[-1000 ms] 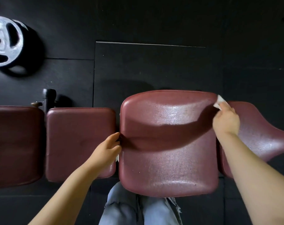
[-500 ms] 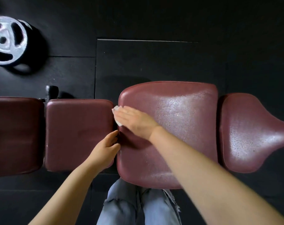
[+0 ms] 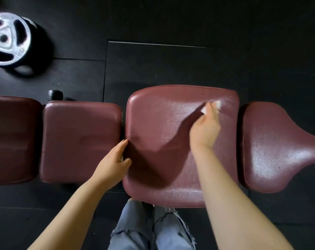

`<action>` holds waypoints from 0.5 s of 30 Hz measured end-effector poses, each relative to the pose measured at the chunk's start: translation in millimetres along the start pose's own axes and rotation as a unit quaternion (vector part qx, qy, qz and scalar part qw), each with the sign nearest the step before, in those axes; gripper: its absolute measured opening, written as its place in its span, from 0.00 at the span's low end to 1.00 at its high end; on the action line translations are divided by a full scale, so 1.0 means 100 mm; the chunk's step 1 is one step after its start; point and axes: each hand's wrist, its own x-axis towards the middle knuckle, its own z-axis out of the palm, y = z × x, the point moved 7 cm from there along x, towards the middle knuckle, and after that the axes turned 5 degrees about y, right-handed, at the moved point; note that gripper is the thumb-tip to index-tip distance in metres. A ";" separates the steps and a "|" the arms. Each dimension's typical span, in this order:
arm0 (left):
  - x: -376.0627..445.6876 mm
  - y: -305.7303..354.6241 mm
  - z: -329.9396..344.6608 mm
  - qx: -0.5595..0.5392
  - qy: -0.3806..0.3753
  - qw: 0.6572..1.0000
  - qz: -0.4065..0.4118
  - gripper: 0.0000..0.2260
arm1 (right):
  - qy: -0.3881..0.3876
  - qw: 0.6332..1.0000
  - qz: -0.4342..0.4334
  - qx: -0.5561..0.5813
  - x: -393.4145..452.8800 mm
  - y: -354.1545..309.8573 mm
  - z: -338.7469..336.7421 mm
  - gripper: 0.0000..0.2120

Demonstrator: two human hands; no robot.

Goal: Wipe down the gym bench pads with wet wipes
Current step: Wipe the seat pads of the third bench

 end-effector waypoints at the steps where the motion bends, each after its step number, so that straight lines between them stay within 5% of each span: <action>1: 0.01 -0.01 0.00 -0.008 0.000 1.000 -0.007 0.32 | -0.050 0.997 -0.061 0.006 -0.18 -0.24 0.18 0.23; 3: 0.02 -0.03 -0.02 -0.016 0.006 1.000 -0.014 0.32 | -0.221 0.941 -0.255 -0.009 -0.68 -0.67 0.56 0.22; 6: 0.01 -0.01 -0.01 -0.011 0.012 1.000 -0.005 0.33 | -0.366 0.722 -0.587 -0.009 -1.36 -0.91 0.61 0.19; 7: 0.00 -0.01 0.00 -0.017 0.013 1.000 -0.007 0.33 | -0.366 0.694 -0.620 -0.009 -1.29 -0.86 0.58 0.19; 9: -0.01 -0.02 0.01 -0.039 0.015 0.999 -0.016 0.32 | -0.310 0.752 -0.580 -0.036 -0.87 -0.71 0.42 0.21; 12: -0.04 -0.01 0.02 -0.069 0.020 0.997 -0.017 0.32 | -0.179 0.918 -0.340 -0.102 -0.06 0.13 -0.10 0.24; 15: -0.06 0.03 0.02 -0.077 0.022 0.997 -0.015 0.32 | -0.106 0.980 -0.067 -0.158 0.13 0.99 -0.61 0.21</action>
